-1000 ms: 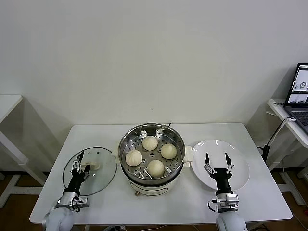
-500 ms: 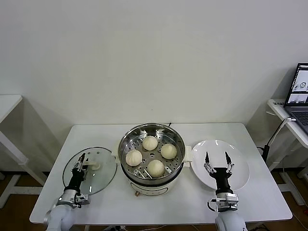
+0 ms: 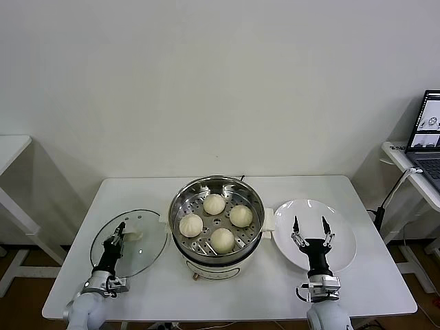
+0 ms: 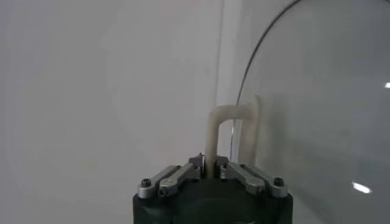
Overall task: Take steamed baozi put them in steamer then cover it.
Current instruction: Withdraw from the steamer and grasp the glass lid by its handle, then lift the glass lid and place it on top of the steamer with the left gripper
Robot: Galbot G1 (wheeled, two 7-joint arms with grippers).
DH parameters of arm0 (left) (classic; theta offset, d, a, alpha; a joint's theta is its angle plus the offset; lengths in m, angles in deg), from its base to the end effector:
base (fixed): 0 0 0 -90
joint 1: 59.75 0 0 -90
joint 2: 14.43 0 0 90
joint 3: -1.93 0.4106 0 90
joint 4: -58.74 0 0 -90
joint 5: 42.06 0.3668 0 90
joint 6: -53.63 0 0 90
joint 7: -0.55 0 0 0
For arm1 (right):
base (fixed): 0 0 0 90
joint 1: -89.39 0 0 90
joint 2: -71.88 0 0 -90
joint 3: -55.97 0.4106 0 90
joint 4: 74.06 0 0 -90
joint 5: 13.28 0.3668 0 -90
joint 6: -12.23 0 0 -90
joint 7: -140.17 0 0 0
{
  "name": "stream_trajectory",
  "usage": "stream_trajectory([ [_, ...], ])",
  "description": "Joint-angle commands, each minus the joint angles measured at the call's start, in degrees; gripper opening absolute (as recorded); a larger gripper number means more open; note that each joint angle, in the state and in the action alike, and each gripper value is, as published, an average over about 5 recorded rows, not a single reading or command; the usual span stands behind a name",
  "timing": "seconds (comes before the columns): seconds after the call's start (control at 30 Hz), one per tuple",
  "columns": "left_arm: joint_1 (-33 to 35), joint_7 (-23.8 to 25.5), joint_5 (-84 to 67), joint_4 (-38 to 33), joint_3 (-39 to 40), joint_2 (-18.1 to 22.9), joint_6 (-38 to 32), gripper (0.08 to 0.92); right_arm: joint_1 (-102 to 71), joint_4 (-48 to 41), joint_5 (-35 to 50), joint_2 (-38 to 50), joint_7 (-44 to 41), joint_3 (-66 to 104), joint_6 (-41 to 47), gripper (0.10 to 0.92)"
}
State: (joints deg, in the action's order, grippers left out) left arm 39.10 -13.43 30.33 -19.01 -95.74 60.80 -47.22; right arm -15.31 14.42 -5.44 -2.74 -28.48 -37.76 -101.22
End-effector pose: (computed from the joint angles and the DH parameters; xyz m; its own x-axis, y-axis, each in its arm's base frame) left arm 0.2802 0.1708 -0.5093 -0.9974 -0.0116 0.0718 0.0707 0.0781 0.9944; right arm 0.2495 -0.0885 -0.4910 -0.9875 0.0928 -0.1272 0.1044 0.9907 -0.0877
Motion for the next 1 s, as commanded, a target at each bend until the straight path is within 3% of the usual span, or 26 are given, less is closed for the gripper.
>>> stream_trajectory([
  [0.03,3.3,-0.9,-1.3,-9.6,-5.4,-1.7,-1.6,0.196,0.1,-0.2,0.0,-0.1,-0.1,0.0,-0.2,0.823],
  [0.27,7.8,-0.9,-6.4,-27.2,-15.0,-5.2,-2.3,0.196,0.1,-0.8,0.0,-0.3,-0.1,0.1,-0.8,0.823],
  [0.43,11.3,0.9,-11.4,-40.8,-13.4,-6.2,0.7,0.196,0.0,-1.0,0.0,-0.4,-0.1,0.3,-1.0,0.823],
  [0.53,12.8,3.0,-11.7,-47.7,-6.6,-5.9,4.0,0.196,-0.1,-0.9,0.1,-0.4,-0.1,0.5,-1.0,0.823],
  [0.67,11.5,5.9,-9.7,-51.0,7.0,-5.2,10.6,0.196,-0.3,-0.8,-0.1,-0.5,-0.1,0.5,-0.9,0.823],
  [0.87,3.4,11.5,-4.1,-47.6,26.0,-2.0,22.4,0.196,-0.7,-1.1,-0.3,-1.2,0.0,1.1,-0.8,0.823],
  [1.0,-1.0,15.6,-2.0,-44.1,33.9,0.3,28.1,0.196,-1.0,-1.5,-0.3,-1.4,0.1,1.3,-0.7,0.823],
])
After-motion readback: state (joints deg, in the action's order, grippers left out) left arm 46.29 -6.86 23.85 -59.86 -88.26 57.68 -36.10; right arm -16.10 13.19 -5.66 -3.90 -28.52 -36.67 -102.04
